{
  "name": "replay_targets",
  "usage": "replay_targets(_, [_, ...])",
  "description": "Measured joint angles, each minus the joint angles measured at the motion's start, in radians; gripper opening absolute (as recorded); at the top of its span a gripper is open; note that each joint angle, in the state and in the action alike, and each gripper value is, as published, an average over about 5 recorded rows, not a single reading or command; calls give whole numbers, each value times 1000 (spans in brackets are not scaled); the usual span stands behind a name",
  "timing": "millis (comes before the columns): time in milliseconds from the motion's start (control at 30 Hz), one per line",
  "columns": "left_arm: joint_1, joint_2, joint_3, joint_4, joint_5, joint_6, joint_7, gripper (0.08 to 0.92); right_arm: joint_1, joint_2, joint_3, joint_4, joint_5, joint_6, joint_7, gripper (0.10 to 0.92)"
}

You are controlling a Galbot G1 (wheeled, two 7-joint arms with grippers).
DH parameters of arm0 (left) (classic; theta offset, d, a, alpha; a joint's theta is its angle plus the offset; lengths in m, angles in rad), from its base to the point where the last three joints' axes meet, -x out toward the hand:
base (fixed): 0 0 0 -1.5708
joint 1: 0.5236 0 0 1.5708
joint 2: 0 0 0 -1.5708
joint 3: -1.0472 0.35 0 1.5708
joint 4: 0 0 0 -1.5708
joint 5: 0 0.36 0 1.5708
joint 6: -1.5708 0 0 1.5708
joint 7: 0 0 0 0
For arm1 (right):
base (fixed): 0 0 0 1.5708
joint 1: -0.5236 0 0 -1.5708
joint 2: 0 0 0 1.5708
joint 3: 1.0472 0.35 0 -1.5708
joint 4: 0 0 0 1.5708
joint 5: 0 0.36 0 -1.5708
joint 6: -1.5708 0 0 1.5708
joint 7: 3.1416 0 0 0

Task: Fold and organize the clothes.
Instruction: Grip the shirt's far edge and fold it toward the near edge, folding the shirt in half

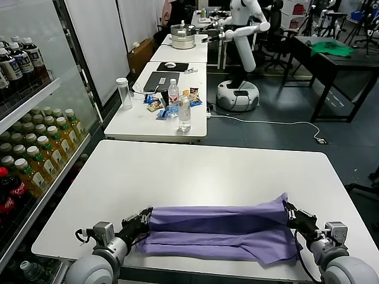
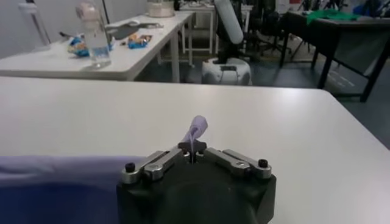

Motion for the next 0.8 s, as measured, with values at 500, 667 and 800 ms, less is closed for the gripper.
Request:
replay_targets(500, [28,-3,4,12,104,27,8,409,-10,33,-27,5,-63,-49,27,413])
replay_targets(667, [54,-35,-3,-22,162,1,-19,556,-28,44,-18,30,-81,-51,25,560])
replay_targets(800, [86,-80,10,-38,255,-32,-52,669,-45,53,-9,55,-93,-46,19,673])
